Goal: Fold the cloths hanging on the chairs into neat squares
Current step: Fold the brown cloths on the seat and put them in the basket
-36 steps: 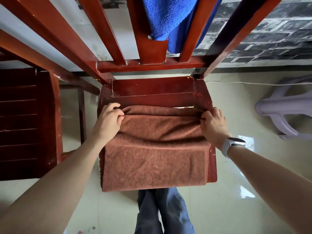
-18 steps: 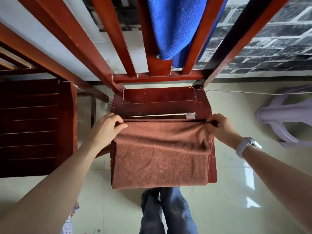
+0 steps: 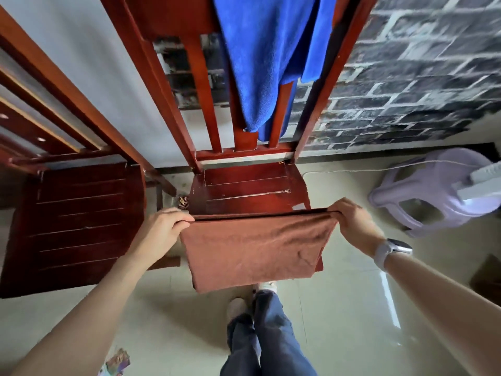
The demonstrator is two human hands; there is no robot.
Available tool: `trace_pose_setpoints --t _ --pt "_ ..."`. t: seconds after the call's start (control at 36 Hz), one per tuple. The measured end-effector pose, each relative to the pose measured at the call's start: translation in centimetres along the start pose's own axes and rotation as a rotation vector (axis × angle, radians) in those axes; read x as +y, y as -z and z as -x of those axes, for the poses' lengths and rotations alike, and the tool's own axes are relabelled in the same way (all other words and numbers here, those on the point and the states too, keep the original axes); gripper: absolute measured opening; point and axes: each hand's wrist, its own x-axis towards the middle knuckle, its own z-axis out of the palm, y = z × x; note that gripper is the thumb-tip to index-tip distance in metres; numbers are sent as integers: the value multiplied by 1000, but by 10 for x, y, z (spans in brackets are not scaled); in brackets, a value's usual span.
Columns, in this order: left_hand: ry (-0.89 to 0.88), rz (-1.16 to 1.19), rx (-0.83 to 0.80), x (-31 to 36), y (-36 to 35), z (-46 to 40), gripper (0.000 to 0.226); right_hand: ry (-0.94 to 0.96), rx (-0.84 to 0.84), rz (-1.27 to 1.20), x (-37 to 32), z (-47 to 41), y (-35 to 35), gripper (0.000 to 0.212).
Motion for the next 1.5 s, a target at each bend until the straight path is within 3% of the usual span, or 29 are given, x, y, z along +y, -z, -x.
trace_pose_setpoints --t 0.44,0.61,0.75,0.89,1.14,1.5 --pt "-157 59 173 83 124 43 6 127 254 56 -63 70 133 13" --pt "-204 123 257 106 168 48 41 156 294 56 -84 80 175 12" --pt "-212 189 284 121 203 47 50 156 333 18 -106 88 214 10" --pt "-182 293 326 128 226 43 39 157 331 -29 -122 94 246 21" --pt "-182 260 348 144 248 44 18 108 328 -42 -133 90 265 9" --pt "-137 283 372 135 244 29 26 12 237 -110 -138 61 257 15"
